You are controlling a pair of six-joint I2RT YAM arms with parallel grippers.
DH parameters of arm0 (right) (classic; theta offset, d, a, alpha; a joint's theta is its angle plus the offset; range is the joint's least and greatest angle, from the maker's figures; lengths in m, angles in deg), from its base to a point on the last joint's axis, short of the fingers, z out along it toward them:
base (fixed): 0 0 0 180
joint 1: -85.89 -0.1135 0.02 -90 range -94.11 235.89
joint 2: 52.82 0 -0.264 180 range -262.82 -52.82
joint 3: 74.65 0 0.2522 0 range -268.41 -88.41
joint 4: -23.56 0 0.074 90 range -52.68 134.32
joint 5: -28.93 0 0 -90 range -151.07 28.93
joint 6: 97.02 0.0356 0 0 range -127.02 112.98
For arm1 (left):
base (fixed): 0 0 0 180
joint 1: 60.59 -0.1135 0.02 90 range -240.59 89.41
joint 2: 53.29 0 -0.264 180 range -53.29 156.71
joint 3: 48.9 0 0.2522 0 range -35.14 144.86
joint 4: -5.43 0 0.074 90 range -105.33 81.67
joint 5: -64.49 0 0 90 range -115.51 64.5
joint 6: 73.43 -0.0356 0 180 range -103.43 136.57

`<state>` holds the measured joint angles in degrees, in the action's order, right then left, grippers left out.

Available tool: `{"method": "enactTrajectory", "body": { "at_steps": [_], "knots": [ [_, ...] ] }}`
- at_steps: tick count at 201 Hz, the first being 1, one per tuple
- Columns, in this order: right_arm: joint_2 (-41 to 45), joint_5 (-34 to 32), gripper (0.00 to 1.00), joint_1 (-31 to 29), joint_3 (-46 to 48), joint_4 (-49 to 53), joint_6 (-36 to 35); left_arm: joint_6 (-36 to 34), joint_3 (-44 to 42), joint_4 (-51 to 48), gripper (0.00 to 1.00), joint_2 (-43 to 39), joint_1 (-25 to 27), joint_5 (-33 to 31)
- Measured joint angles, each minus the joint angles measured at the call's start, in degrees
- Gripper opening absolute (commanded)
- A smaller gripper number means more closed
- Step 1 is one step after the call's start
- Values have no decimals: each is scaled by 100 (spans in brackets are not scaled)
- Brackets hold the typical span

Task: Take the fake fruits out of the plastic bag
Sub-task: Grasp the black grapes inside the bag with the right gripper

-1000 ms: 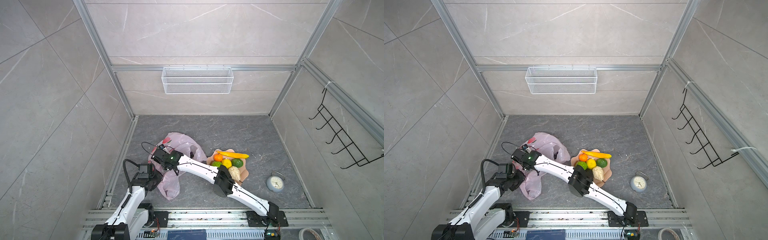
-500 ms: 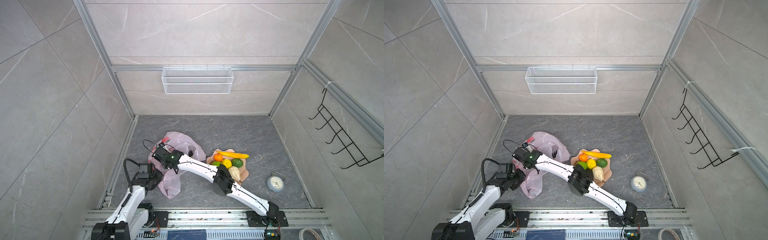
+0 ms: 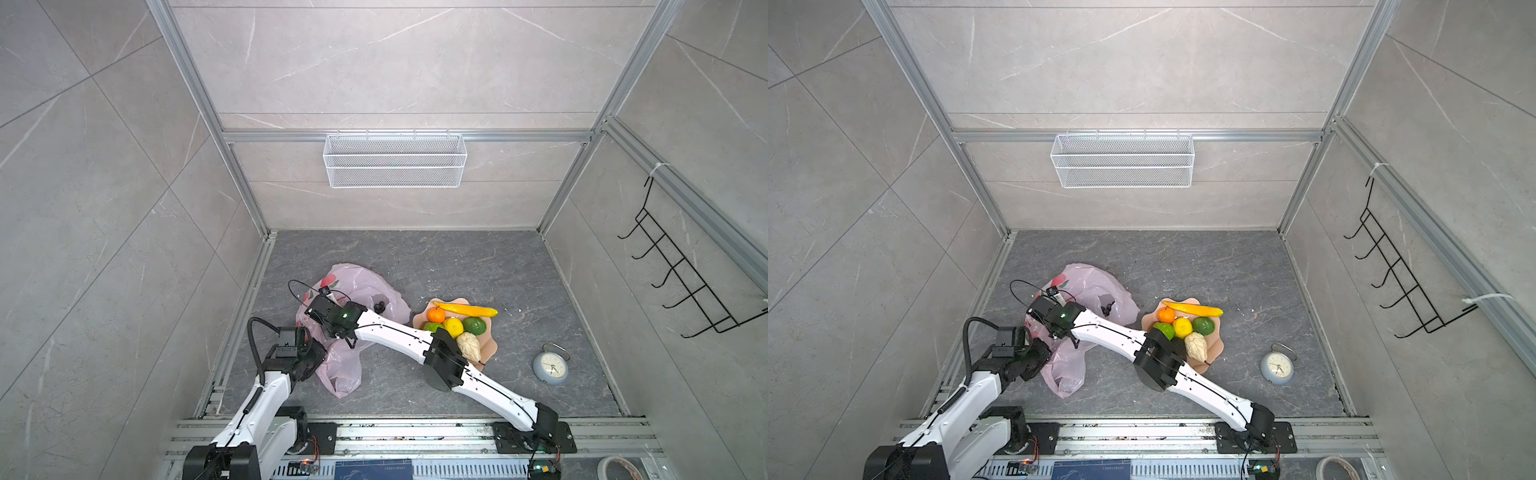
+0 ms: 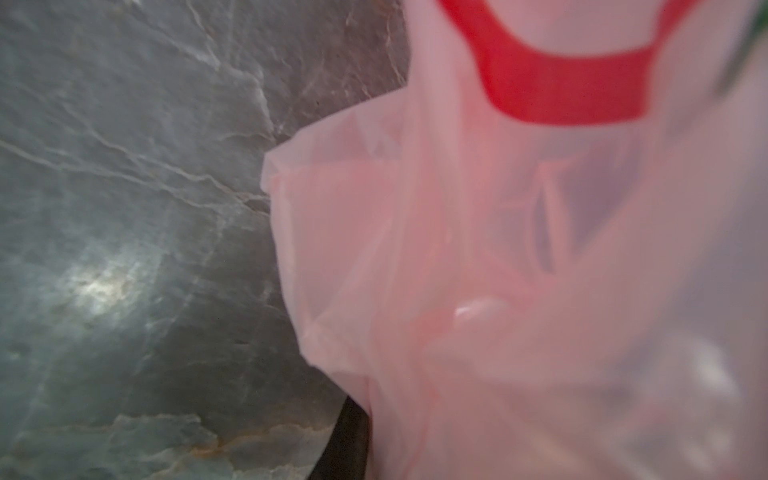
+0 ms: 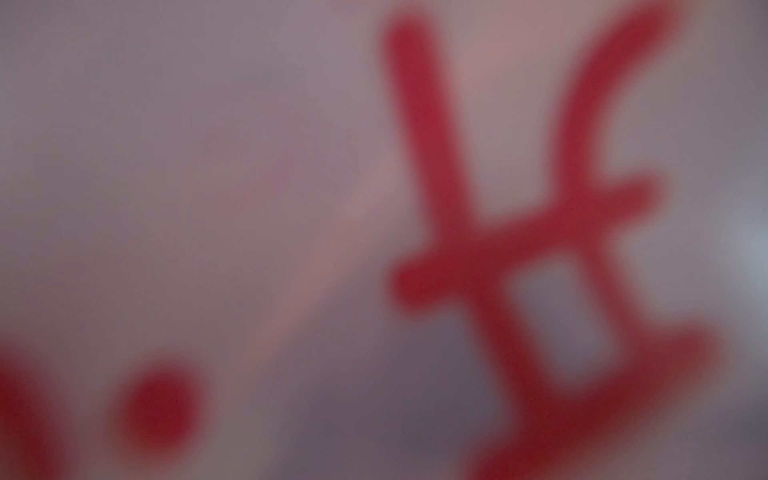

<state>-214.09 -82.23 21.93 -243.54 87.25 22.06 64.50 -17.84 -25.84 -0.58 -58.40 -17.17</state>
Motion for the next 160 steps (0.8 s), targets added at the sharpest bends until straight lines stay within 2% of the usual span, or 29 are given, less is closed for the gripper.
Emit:
{"method": "enactTrajectory", "body": {
  "at_steps": [38,57,69,107,143,160],
  "knots": [
    [-85,-184,27,70,-11,-79,190,0,-2,2,14,-2,0,15],
    [-107,-271,6,90,-13,-140,214,0,-2,2,14,-2,0,42],
    [-127,-256,2,103,-33,-190,216,0,-2,2,14,-2,0,46],
    [-33,-83,3,138,87,-212,243,-7,-2,2,13,-2,0,76],
    [907,264,7,136,1589,-356,188,-179,72,-4,11,94,0,87],
    [1266,409,10,131,1993,-378,42,-323,238,-22,10,234,0,94]
  ]
}}
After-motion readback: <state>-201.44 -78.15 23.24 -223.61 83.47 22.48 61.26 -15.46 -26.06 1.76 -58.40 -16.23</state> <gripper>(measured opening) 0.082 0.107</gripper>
